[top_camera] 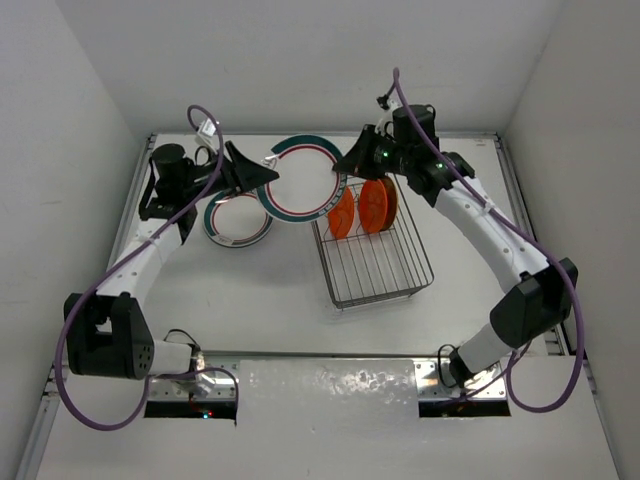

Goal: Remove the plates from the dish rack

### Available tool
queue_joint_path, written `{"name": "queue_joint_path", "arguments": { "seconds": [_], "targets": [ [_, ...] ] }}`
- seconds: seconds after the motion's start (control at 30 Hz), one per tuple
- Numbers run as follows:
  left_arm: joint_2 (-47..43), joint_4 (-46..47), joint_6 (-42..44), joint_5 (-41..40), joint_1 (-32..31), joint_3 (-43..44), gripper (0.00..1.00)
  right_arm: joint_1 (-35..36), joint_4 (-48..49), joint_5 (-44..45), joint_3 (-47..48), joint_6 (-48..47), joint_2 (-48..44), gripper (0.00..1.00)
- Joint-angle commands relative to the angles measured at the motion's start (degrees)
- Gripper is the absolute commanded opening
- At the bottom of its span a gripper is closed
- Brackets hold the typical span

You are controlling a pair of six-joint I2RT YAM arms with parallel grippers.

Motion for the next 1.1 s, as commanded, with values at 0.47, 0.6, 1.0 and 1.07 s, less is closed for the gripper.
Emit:
{"name": "queue_joint_path", "arguments": {
  "seconds": [0.47, 0.6, 1.0, 1.07],
  "targets": [
    [-2.16, -16.72, 0.59, -26.24, 10.85, -3.99, 0.0, -0.03, -12.22, 11.49, 13.45, -10.46, 6.47, 0.99],
    [-3.67, -18.57, 1.98, -33.81, 14.21, -6.56, 0.0, 2.24, -27.36, 26.79, 25.18, -18.37, 14.56, 0.99],
    [3.79, -15.22, 2.6, -41.89, 14.47, -14.65, 0.2, 8.49, -31.87, 38.6, 30.04, -28.23, 29.85, 0.77],
    [4.24, -15.05, 2.78, -42.34, 14.47, -15.44, 0.27, 8.76, -31.25, 38.42, 29.86, -28.32, 31.0, 0.7]
  ]
}}
